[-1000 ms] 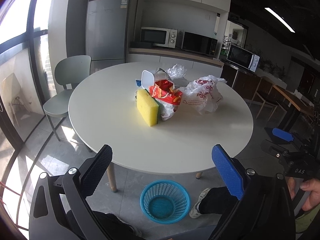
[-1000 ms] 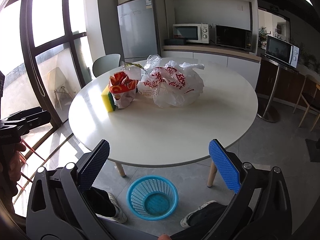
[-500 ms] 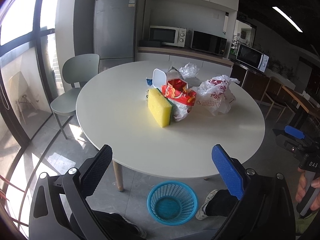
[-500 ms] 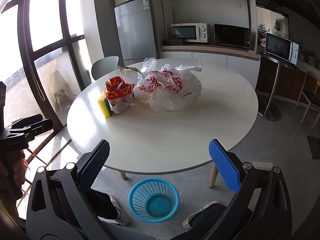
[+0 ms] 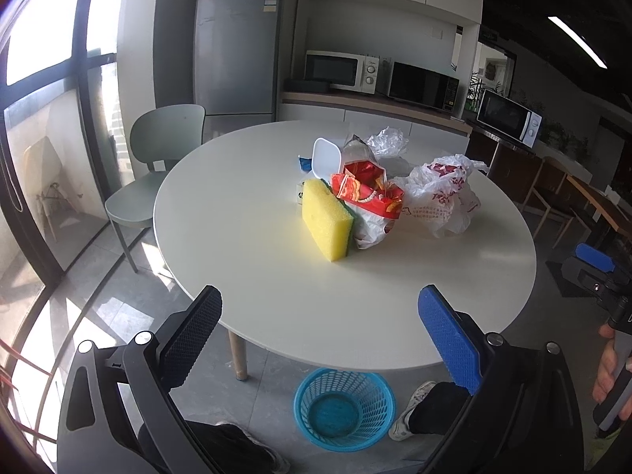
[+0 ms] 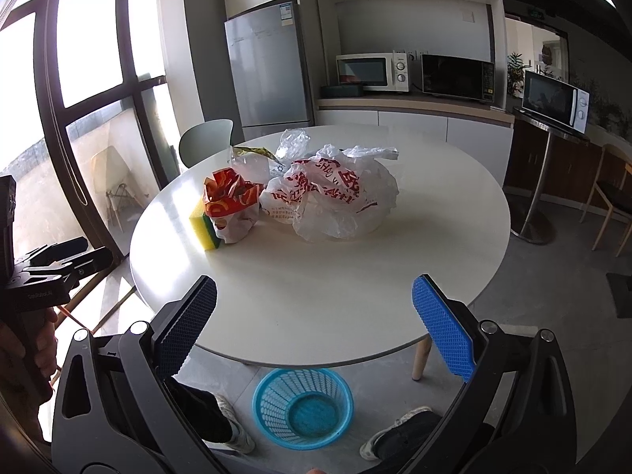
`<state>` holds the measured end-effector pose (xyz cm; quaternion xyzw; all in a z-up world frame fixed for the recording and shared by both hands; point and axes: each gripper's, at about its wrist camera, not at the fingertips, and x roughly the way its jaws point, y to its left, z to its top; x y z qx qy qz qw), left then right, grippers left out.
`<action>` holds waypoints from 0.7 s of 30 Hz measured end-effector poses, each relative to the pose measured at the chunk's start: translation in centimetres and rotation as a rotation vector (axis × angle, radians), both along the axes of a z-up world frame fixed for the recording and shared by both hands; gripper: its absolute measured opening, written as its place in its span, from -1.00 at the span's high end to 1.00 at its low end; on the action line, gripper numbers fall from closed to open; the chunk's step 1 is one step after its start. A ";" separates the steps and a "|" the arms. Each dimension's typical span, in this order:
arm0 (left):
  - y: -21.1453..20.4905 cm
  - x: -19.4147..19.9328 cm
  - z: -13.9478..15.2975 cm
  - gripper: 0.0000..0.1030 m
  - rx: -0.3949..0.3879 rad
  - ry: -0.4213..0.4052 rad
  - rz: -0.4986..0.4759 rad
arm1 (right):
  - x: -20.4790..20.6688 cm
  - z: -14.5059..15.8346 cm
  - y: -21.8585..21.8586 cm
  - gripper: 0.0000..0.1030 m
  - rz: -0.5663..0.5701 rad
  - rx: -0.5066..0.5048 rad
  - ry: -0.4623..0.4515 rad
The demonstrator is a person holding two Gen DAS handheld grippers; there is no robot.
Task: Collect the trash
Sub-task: 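Grasp the yellow sponge with the left tool while the right tool grasps the white plastic bag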
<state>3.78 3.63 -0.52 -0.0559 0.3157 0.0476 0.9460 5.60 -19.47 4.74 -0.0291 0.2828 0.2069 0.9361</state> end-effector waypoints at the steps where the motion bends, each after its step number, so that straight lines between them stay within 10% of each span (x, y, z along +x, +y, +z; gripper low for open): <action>1: 0.0 0.3 -0.1 -0.89 0.002 0.001 0.000 | 0.3 0.1 0.1 -0.84 -0.002 0.001 -0.001; 21: 1.0 8.4 -2.2 -0.88 0.059 0.033 0.060 | 10.6 2.0 3.8 -0.84 -0.040 -0.018 0.011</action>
